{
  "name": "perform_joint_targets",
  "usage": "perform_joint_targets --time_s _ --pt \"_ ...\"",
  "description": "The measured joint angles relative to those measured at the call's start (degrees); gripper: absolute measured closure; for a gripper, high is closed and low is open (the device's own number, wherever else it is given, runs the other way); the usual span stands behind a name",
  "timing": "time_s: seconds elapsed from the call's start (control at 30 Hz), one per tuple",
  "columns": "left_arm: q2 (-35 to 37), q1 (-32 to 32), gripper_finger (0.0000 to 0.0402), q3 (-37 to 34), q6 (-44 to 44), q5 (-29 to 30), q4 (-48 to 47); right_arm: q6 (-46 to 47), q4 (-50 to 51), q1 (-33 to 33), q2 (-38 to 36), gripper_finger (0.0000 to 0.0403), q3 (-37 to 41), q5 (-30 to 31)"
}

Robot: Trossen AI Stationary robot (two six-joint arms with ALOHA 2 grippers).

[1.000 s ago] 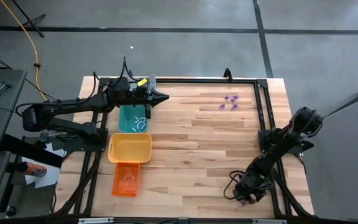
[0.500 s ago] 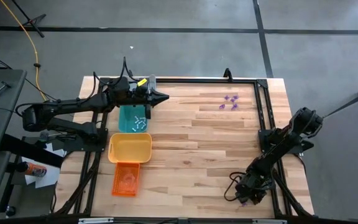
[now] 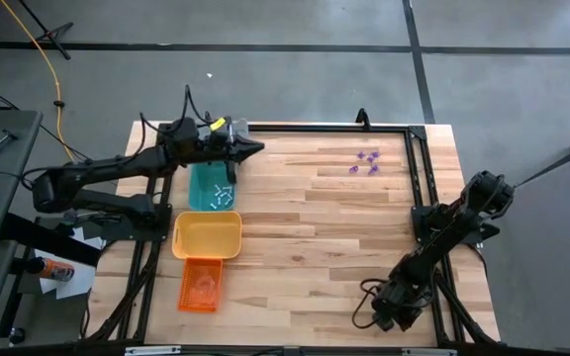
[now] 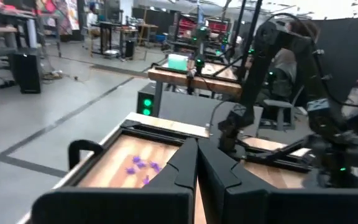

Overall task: Sort Halloween decoration
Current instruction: Put the black skull toy in the white bin

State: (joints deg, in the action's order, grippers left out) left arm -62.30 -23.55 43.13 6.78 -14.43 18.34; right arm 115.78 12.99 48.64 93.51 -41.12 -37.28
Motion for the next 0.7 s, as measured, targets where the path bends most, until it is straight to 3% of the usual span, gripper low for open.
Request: perform_joint_targets --time_s 0.3,0.53,0.7 --pt "4.39 -4.02 0.0401 0.00 -1.50 -0.01 1.35 -15.82 12.91 -3.47 -0.48 0.0362 -9.11 2.78" --pt "5.67 -6.63 0.0401 0.00 -1.44 0.05 1.36 -33.45 31.18 -11.10 -3.78 0.0365 -17.59 14.71" --pt "5.75 -6.88 0.0401 0.00 -0.45 0.04 1.45 -50.08 38.37 -19.40 -5.72 0.0365 -22.93 24.84"
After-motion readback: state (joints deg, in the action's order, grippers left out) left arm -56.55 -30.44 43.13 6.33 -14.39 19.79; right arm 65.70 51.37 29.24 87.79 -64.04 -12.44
